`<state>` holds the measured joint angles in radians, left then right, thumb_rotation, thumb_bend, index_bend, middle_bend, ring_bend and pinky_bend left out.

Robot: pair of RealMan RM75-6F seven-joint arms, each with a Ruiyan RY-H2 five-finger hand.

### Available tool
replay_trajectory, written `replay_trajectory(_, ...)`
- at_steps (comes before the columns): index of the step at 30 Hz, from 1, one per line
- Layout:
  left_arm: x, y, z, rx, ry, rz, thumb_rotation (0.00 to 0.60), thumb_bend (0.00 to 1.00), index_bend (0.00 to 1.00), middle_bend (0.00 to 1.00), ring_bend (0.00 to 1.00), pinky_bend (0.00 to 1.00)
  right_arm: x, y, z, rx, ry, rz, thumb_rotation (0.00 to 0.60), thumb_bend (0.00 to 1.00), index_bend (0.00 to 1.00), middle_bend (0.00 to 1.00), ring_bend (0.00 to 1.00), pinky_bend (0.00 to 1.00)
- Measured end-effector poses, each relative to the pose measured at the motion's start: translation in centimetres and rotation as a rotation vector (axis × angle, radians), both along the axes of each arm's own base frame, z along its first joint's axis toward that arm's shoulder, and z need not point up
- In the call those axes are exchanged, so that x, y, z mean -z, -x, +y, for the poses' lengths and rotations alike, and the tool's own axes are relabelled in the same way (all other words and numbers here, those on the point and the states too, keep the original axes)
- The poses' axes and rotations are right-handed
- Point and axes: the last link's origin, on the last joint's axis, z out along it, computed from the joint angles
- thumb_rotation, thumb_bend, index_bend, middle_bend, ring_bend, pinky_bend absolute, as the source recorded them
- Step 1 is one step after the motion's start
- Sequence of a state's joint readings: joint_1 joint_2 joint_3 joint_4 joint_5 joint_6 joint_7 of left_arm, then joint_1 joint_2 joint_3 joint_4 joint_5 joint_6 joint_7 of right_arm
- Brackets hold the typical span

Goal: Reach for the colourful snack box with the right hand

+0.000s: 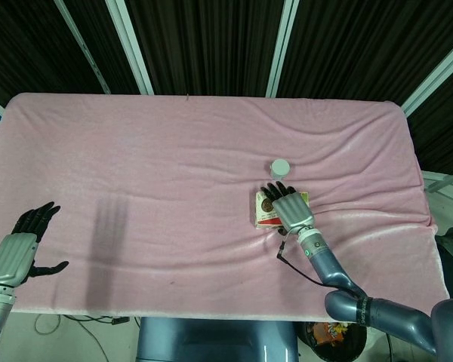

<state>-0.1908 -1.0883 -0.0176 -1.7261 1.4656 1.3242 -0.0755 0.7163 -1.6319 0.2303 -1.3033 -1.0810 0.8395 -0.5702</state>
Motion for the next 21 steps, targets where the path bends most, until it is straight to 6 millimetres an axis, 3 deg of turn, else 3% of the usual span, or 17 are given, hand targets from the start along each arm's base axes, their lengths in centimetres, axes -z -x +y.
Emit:
replay_trajectory(3,0.0,-0.1,0.0,0.003,-0.003,-0.003,0.600,0.00,0.00,0.00,0.00,0.00,-0.4,-0.4,0.3,-0.020,0.009,-0.031,0.600,0.25,0.66,0.66,0.61,0.62)
replay_trajectory(11,0.0,-0.2,-0.1,0.013,-0.002,-0.007,0.600,0.00,0.00,0.00,0.00,0.00,-2.8,-2.1,2.4,-0.104,0.060,-0.187,0.600,0.25,0.67,0.67,0.62,0.63)
replay_trajectory(17,-0.1,-0.2,-0.2,0.021,-0.006,-0.007,0.600,0.00,0.00,0.00,0.00,0.00,-5.7,-2.2,6.5,-0.119,0.092,-0.332,0.600,0.25,0.67,0.66,0.62,0.63)
replay_trajectory(21,-0.1,-0.3,-0.3,0.029,-0.009,-0.003,0.600,0.00,0.00,0.00,0.00,0.00,-7.8,-0.8,10.8,-0.105,0.100,-0.401,0.600,0.25,0.67,0.66,0.62,0.63)
